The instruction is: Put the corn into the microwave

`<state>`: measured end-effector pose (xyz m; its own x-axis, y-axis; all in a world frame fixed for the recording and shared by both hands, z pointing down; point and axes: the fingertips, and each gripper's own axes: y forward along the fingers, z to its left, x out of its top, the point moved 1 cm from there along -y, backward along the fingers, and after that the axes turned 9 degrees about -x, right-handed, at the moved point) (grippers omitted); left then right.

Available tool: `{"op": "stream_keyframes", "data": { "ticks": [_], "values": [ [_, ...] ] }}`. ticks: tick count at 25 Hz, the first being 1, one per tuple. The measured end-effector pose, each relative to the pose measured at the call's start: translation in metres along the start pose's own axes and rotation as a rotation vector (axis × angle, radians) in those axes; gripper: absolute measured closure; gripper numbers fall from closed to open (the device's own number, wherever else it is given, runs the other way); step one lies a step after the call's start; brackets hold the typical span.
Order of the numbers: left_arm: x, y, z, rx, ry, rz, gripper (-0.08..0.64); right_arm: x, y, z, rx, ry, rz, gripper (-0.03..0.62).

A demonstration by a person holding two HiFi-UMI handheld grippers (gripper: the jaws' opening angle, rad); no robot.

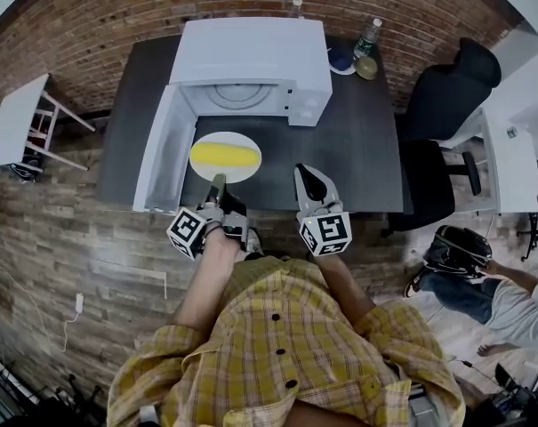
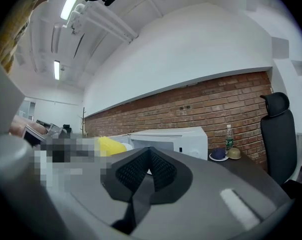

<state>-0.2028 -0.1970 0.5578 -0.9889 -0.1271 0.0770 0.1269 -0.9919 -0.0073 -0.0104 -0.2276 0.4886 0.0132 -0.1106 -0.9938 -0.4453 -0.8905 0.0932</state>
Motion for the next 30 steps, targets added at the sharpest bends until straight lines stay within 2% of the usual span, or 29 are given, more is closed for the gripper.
{"op": "stream_keyframes", "data": {
  "ticks": [17,30],
  "values": [
    [0.031,0.084,0.043,0.079,-0.005,-0.016,0.541,-0.012,0.048,-0.015,-0.07,0.009,0.031,0.591],
    [0.05,0.141,0.07,0.116,0.003,-0.017,0.541,-0.017,0.08,-0.024,-0.102,0.058,0.034,0.591]
  ]
}}
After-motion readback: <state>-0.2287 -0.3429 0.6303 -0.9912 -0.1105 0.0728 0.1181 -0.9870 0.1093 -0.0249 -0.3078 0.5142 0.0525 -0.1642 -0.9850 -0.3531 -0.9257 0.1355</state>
